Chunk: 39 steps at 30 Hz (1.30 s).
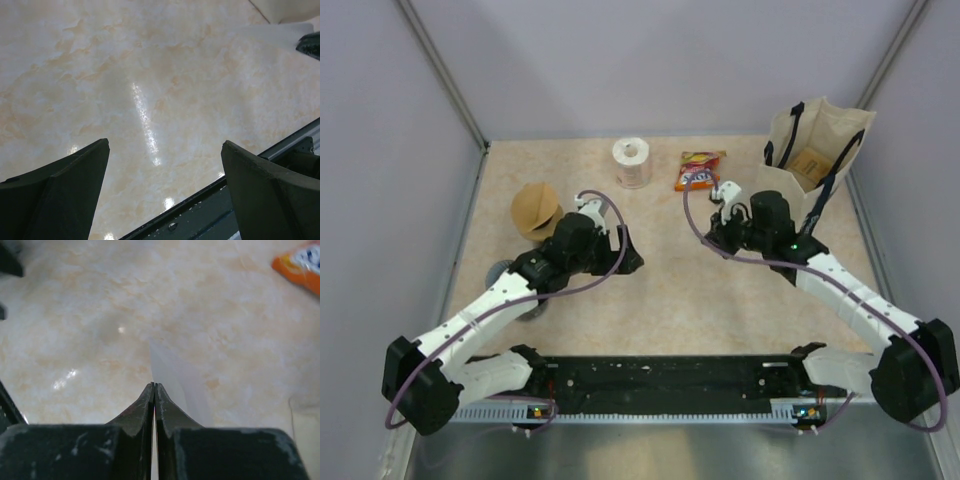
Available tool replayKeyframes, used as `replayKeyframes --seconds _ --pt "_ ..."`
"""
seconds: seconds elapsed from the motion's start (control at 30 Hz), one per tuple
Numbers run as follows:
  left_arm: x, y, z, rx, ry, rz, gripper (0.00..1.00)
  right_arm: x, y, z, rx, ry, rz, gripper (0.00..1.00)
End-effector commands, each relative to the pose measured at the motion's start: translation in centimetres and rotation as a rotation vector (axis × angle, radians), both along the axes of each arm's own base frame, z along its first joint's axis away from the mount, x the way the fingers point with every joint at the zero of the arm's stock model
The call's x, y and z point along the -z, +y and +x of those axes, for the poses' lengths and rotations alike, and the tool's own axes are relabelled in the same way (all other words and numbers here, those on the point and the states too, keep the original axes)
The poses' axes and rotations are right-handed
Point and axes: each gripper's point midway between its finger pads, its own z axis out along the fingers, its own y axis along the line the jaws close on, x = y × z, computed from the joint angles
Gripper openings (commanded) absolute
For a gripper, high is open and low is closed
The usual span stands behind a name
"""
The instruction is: Place the coffee filter in the dripper
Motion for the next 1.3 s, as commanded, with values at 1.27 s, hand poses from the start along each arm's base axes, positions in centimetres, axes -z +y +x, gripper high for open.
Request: replayKeyframes --seconds 1.27 --pt "0.6 -7.2 -6.5 0.477 0.273 -0.24 0.99 -2.7 9.3 -14.2 -1.335 -0.593 -0.345 0.0"
